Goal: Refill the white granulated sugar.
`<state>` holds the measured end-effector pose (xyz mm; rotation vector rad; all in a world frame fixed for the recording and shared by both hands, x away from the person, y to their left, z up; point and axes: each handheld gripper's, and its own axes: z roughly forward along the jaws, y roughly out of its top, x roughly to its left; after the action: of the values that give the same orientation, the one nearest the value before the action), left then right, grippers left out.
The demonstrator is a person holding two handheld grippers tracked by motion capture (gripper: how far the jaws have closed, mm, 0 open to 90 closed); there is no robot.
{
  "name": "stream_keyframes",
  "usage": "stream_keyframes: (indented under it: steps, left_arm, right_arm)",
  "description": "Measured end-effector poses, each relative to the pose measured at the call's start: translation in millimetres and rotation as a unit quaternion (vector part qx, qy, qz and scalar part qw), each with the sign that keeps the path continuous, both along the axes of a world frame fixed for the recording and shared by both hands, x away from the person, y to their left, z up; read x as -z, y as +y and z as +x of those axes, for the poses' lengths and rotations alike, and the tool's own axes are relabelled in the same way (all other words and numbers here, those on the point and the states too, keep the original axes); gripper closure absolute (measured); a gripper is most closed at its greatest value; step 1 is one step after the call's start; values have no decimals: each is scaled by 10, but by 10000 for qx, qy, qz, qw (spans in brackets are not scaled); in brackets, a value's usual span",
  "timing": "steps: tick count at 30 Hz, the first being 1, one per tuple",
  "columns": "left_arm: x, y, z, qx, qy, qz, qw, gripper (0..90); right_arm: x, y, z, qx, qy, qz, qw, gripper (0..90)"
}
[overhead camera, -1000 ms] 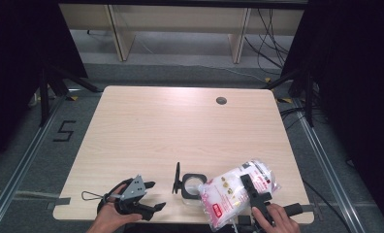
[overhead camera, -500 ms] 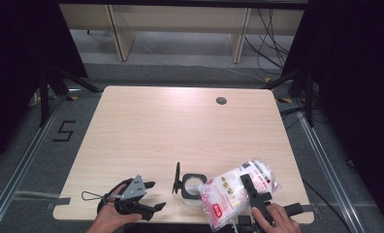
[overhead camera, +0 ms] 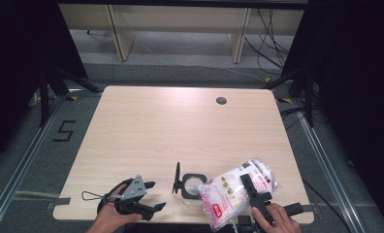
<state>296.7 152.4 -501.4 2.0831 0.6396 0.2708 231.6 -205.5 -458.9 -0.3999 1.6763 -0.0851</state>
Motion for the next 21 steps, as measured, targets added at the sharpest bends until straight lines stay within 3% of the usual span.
stream_keyframes:
  steps: [1, 7, 9, 11, 12, 13, 15, 16, 21]
  left_arm:
    - [-5, 9, 12, 52, -26, 80, 10000, 220]
    - [0, 1, 2, 0, 15, 13, 10000, 220]
    - [-8, 15, 15, 74, -35, 141, 9999, 220]
    - [-1, -4, 1, 7, 37, -32, 10000, 220]
    - [-10, 15, 10, 41, -18, 135, 9999, 220]
    - [-10, 15, 9, 34, -10, 152, 9999, 220]
    - [-3, 0, 1, 7, 41, -9, 10000, 220]
    - [-3, 1, 4, 15, 29, 3, 10000, 220]
    - [-4, 1, 0, -5, 49, -9, 10000, 220]
  right_arm:
    - [0, 0, 1, -2, 0, 3, 10000, 437]
    - [1, 2, -6, 68, 59, 62, 9999, 437]
    - [3, 0, 1, 18, 33, 67, 10000, 437]
    - [-1, -1, 1, 10, 31, 52, 10000, 437]
    - [-5, -2, 1, 11, 28, 29, 10000, 436]
    - [-18, -2, 1, 20, 37, -40, 10000, 436]
    - [10, -15, -2, 77, 88, 177, 9998, 436]
    - [-14, -2, 1, 2, 27, 10, 10000, 436]
    - [-22, -5, -3, 48, 81, 9, 10000, 437]
